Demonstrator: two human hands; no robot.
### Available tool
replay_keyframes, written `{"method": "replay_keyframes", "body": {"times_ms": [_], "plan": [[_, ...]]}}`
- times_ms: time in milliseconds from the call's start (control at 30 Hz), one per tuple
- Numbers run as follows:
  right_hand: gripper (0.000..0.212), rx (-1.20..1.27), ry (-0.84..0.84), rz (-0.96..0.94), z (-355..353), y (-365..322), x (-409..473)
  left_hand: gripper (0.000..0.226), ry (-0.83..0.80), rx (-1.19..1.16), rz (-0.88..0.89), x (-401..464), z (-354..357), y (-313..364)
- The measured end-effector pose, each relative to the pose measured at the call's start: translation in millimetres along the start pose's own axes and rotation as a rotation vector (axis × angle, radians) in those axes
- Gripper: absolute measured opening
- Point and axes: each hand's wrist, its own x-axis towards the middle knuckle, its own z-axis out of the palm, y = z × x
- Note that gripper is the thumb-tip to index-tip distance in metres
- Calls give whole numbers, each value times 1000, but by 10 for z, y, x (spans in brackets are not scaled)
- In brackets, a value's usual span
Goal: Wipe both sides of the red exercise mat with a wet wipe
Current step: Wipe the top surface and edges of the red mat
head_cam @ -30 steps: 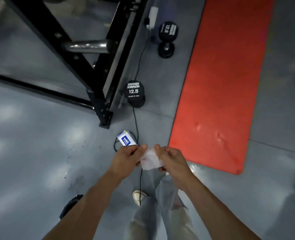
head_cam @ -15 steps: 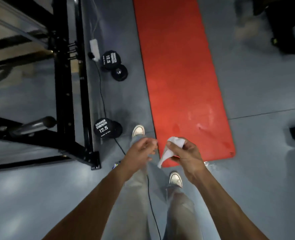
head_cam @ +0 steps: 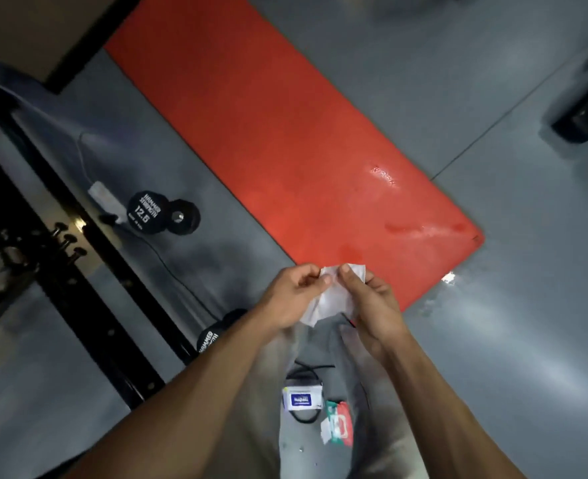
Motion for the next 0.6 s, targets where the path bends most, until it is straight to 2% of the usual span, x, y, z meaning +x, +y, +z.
{"method": "replay_keyframes", "body": {"times_ms": [200, 300, 400, 467, 533, 567, 600], "plan": [[19, 169, -26, -15, -554, -50, 134, 19, -28, 0, -62, 349, 240, 63], [20, 218, 29, -53, -810, 147, 346, 22, -26, -58, -118, 639, 398, -54], [15, 254, 100, -61, -943, 422, 661, 15, -71, 32, -91, 1003, 433, -205], [9, 278, 110, -69, -947, 603, 946, 23, -121, 73, -63, 1303, 385, -354], [10, 304, 112, -101, -894, 782, 1292, 49, -180, 146, -6, 1639, 293, -528], [11, 311, 104, -108, -855, 865, 1469, 55, -193, 197, 19, 1785, 222, -594], [12, 325, 92, -106, -807, 945, 1653, 51, -179, 246, 47, 1933, 130, -668]]}}
